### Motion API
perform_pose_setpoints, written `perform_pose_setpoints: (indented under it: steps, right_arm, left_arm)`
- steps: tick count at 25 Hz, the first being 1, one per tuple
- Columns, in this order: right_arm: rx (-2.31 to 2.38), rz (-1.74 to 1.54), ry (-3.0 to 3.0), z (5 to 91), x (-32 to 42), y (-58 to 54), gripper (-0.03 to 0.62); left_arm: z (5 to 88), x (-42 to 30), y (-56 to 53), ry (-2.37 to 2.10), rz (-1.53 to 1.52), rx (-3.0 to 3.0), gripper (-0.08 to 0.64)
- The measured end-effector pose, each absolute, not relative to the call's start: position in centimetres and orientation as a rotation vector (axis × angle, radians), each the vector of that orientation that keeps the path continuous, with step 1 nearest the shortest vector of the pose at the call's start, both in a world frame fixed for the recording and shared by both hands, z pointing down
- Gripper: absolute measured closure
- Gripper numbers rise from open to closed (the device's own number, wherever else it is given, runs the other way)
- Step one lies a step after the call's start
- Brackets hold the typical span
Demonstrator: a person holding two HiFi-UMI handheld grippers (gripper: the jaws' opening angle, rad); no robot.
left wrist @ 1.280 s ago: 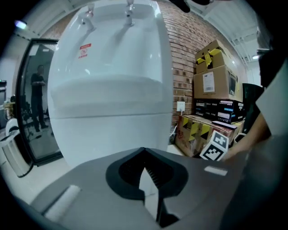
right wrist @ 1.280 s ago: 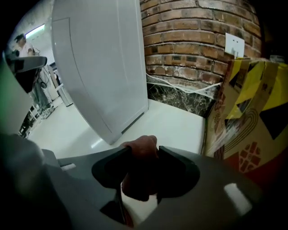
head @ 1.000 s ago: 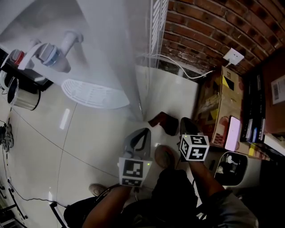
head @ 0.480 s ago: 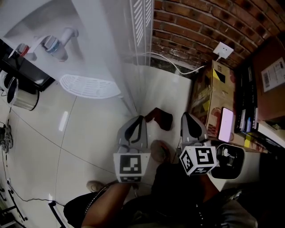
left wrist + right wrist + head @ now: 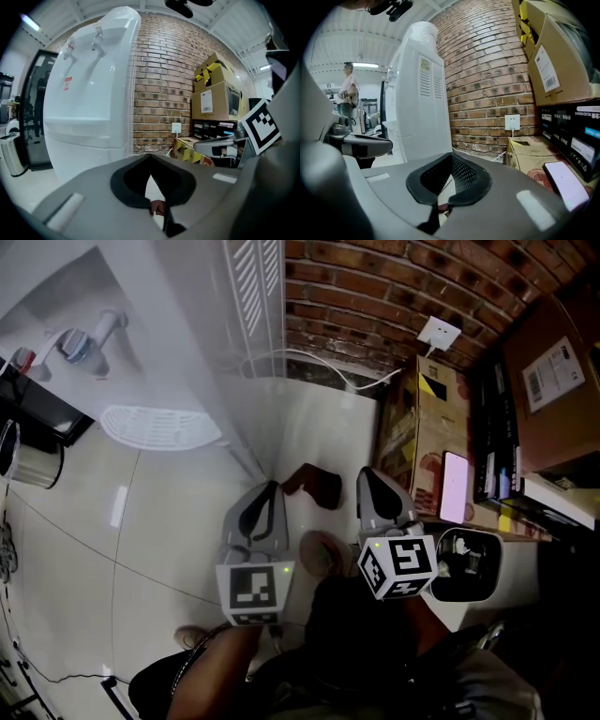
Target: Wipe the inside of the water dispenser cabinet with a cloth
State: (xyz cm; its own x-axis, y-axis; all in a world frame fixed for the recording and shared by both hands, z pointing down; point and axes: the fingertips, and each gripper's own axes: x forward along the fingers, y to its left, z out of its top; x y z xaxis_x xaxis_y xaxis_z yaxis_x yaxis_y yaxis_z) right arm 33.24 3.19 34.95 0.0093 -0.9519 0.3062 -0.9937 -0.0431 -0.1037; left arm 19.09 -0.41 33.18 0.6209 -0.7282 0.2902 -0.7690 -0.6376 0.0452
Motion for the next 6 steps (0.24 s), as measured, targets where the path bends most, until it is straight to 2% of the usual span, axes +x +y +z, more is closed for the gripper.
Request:
perform_pose_setpoints:
  steps: [6]
  right_arm:
    - [2.112, 0.473, -2.075, 35.50, 33.25, 2.91, 0.583]
  left_arm:
    - [33.71, 19.21, -0.23, -1.248, 0.377, 2.651, 0.560]
